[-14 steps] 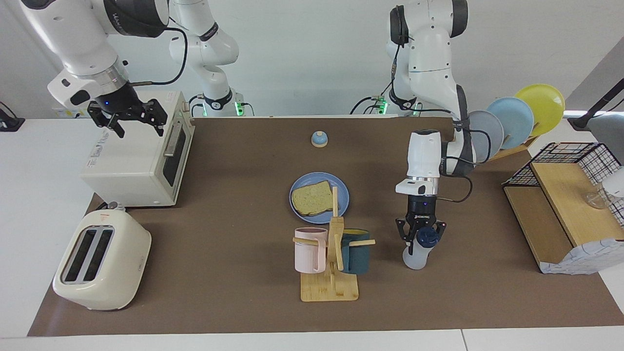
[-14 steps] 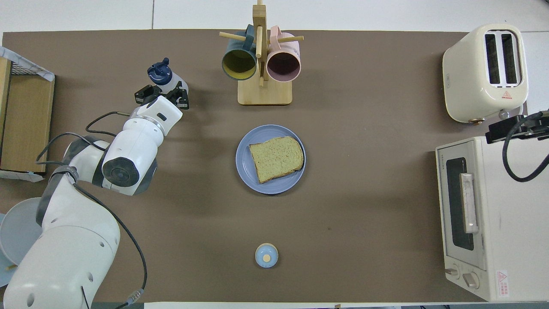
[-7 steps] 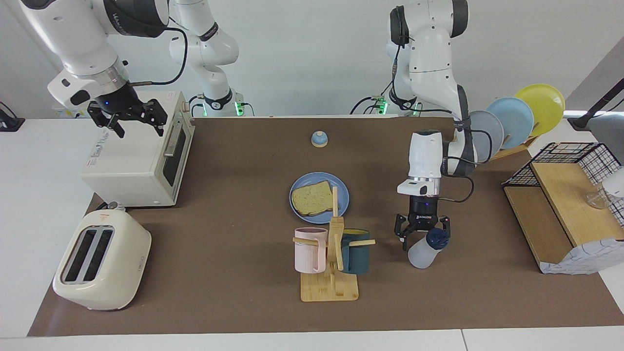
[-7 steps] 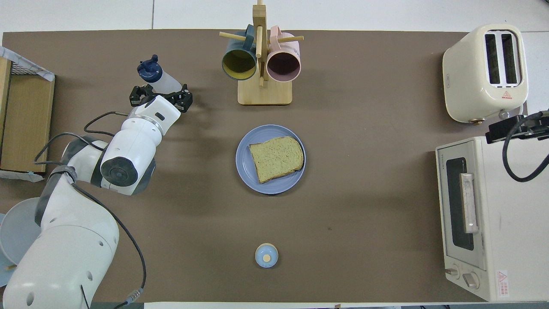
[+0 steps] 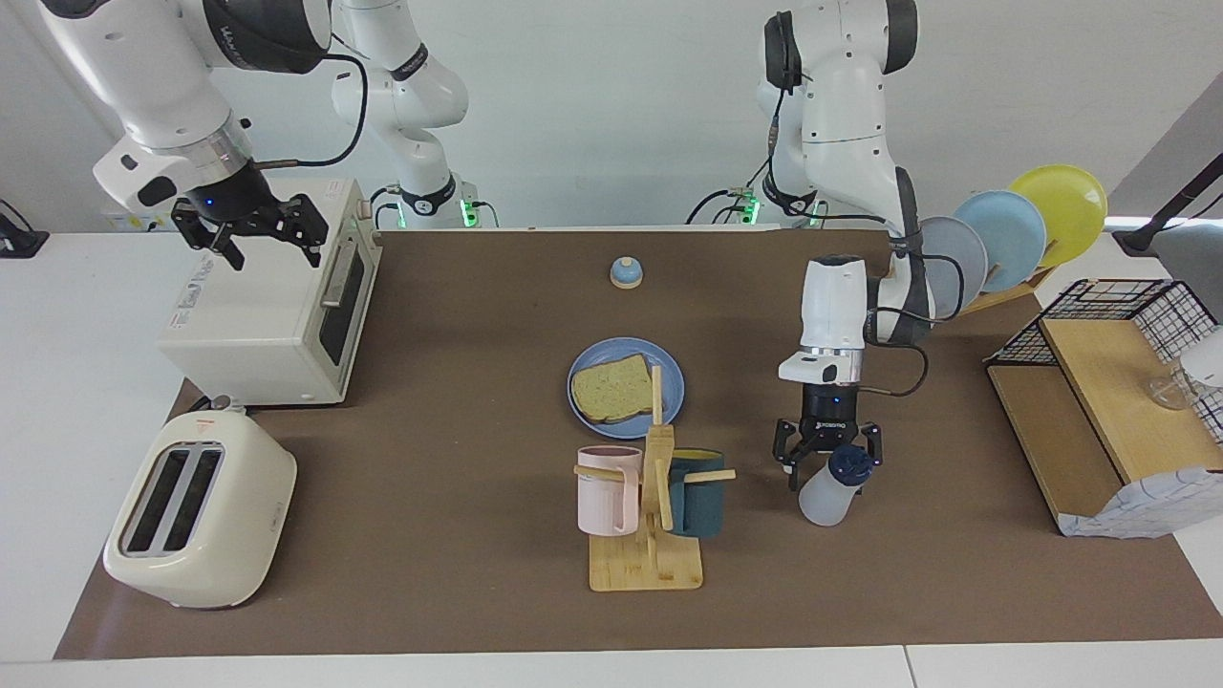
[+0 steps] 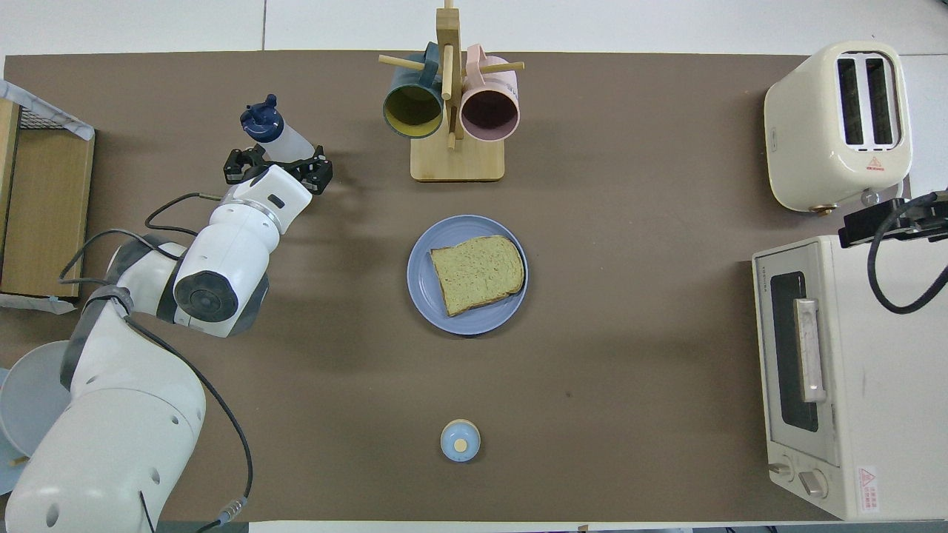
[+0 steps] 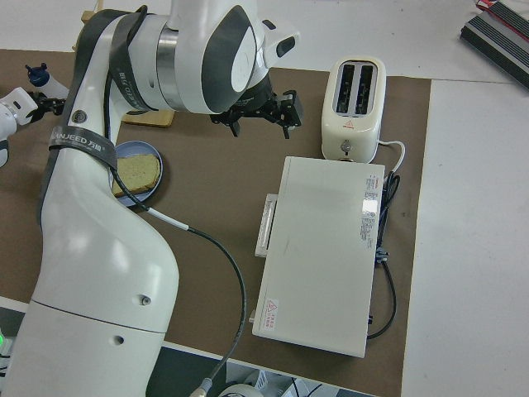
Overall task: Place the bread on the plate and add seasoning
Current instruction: 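Set the bottle down beside the mug rack and open the left gripper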
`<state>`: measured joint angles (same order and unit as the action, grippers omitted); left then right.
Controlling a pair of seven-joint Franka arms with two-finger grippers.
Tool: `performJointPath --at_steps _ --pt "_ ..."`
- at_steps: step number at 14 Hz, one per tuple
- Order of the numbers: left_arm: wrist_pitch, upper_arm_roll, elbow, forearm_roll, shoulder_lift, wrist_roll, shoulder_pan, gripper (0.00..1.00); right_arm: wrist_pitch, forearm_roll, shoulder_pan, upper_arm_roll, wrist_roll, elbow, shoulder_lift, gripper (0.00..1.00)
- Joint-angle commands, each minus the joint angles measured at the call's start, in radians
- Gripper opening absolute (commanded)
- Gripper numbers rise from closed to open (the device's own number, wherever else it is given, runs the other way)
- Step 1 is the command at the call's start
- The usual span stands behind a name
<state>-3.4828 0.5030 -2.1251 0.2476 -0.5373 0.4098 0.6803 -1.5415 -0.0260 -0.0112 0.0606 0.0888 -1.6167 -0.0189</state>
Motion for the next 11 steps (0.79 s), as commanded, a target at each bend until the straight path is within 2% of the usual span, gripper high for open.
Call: performJointPath --at_steps 1,5,8,9,11 --pt "-0.021 0.015 -0.1 0.001 0.087 -0.011 0.008 1.0 -0.008 -0.005 0.005 -0.005 -0.004 -0.019 -0.018 1.0" --pt "-0.019 0.014 -0.304 0.001 0.285 -0.094 0.013 1.0 -0.008 -0.005 0.005 -0.005 -0.004 -0.019 -0.018 1.0" --pt "-0.013 0.014 -0.41 0.002 0.387 -0.108 0.057 1.0 -0.008 -0.005 0.005 -0.005 -0.004 -0.019 -0.018 1.0" --pt "0.005 0.012 -0.438 0.002 0.414 -0.106 0.079 1.0 -0.008 -0.005 0.005 -0.005 -0.004 -0.019 -0.018 1.0" --pt "0.121 0.012 -0.449 0.001 0.468 -0.101 0.138 1.0 -0.006 -0.005 0.005 -0.005 -0.004 -0.019 -0.018 1.0"
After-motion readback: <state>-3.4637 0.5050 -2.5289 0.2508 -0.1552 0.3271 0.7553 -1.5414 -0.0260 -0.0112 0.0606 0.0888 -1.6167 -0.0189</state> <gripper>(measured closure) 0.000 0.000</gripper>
